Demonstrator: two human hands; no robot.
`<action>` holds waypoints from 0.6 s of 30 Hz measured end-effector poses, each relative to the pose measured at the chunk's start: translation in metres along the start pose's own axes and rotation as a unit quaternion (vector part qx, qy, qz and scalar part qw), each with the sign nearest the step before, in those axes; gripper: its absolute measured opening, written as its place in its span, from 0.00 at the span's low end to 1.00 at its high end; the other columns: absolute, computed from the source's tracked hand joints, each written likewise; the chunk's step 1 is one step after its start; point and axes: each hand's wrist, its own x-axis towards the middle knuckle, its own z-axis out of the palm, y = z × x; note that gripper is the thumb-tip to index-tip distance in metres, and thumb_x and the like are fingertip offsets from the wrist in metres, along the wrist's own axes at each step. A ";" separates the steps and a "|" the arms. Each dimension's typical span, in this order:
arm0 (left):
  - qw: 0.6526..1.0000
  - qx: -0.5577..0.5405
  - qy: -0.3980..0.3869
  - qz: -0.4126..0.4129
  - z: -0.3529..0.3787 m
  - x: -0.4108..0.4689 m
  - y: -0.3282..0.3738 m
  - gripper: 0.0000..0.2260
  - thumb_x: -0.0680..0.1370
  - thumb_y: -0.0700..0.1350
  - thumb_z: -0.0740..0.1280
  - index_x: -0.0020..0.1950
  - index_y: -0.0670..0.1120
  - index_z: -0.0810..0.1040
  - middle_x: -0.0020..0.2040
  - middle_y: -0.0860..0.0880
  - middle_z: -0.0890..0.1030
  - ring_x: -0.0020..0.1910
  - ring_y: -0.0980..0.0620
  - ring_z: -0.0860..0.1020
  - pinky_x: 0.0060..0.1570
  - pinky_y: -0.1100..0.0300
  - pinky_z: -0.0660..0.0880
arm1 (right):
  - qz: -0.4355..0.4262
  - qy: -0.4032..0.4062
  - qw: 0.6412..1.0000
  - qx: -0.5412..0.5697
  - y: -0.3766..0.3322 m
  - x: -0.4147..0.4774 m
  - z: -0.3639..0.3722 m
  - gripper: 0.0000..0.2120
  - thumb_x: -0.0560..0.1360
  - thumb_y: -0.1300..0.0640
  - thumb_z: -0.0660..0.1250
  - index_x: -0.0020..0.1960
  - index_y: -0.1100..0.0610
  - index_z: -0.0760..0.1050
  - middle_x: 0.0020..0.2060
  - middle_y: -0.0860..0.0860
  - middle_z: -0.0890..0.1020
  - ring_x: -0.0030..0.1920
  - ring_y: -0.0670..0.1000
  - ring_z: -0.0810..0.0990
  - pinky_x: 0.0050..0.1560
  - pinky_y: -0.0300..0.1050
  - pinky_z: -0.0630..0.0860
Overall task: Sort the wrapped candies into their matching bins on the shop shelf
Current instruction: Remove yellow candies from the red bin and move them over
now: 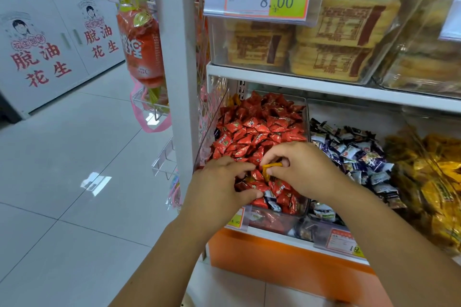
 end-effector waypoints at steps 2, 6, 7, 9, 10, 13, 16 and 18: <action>1.000 -0.006 0.019 -0.001 0.000 0.001 0.003 0.24 0.69 0.62 0.72 0.64 0.62 0.75 0.50 0.61 0.75 0.47 0.61 0.71 0.48 0.66 0.71 | 0.016 0.019 0.997 0.075 -0.001 -0.001 -0.003 0.05 0.74 0.56 0.71 0.47 0.47 0.81 0.28 0.36 0.73 0.34 0.30 0.71 0.32 0.25 0.65; 0.996 -0.047 0.070 -0.001 0.000 0.008 0.008 0.22 0.68 0.62 0.72 0.61 0.61 0.78 0.52 0.61 0.75 0.44 0.63 0.70 0.42 0.73 0.65 | 0.014 0.063 0.987 0.150 -0.006 0.000 -0.009 0.07 0.73 0.57 0.71 0.46 0.46 0.78 0.37 0.38 0.79 0.38 0.37 0.76 0.39 0.30 0.72; 0.995 -0.068 0.075 -0.005 0.000 0.010 0.008 0.20 0.69 0.60 0.73 0.60 0.60 0.79 0.52 0.61 0.75 0.43 0.63 0.70 0.42 0.71 0.66 | 0.009 0.068 0.982 0.175 -0.009 0.001 -0.009 0.07 0.73 0.58 0.72 0.46 0.46 0.78 0.40 0.41 0.80 0.39 0.40 0.78 0.42 0.34 0.75; 0.991 -0.099 0.092 -0.007 0.001 0.013 0.007 0.15 0.70 0.55 0.74 0.56 0.58 0.81 0.52 0.60 0.75 0.43 0.63 0.72 0.44 0.66 0.71 | 0.009 0.048 0.968 0.246 -0.013 0.002 -0.009 0.08 0.73 0.59 0.72 0.48 0.49 0.77 0.44 0.44 0.81 0.41 0.44 0.81 0.46 0.39 0.79; 0.989 -0.105 0.104 -0.011 0.001 0.014 0.005 0.13 0.70 0.53 0.74 0.54 0.56 0.82 0.53 0.59 0.76 0.45 0.63 0.73 0.46 0.63 0.73 | 0.020 0.024 0.959 0.283 -0.013 0.003 -0.008 0.08 0.74 0.60 0.71 0.49 0.49 0.76 0.46 0.45 0.82 0.42 0.45 0.82 0.46 0.41 0.81; 0.983 -0.126 0.126 -0.042 -0.006 0.014 0.001 0.11 0.73 0.50 0.73 0.55 0.53 0.82 0.62 0.58 0.75 0.54 0.58 0.75 0.54 0.62 0.73 | 0.065 -0.050 0.962 0.262 -0.004 0.006 -0.009 0.08 0.79 0.62 0.63 0.51 0.49 0.76 0.49 0.49 0.82 0.45 0.45 0.84 0.47 0.40 0.81; 0.974 -0.193 0.101 -0.067 -0.016 0.007 -0.001 0.10 0.76 0.49 0.69 0.57 0.56 0.79 0.55 0.60 0.80 0.50 0.59 0.79 0.52 0.59 0.77 | 0.028 -0.108 0.994 0.019 0.003 0.010 0.001 0.18 0.78 0.66 0.59 0.54 0.46 0.80 0.53 0.48 0.82 0.51 0.43 0.80 0.47 0.35 0.76; 0.971 -0.212 0.082 -0.073 -0.020 0.001 -0.001 0.07 0.78 0.48 0.67 0.54 0.58 0.77 0.40 0.57 0.82 0.41 0.59 0.81 0.43 0.57 0.80 | -0.014 -0.108 0.986 -0.125 0.001 0.012 0.014 0.20 0.77 0.63 0.62 0.60 0.40 0.77 0.55 0.45 0.80 0.54 0.45 0.73 0.48 0.42 0.73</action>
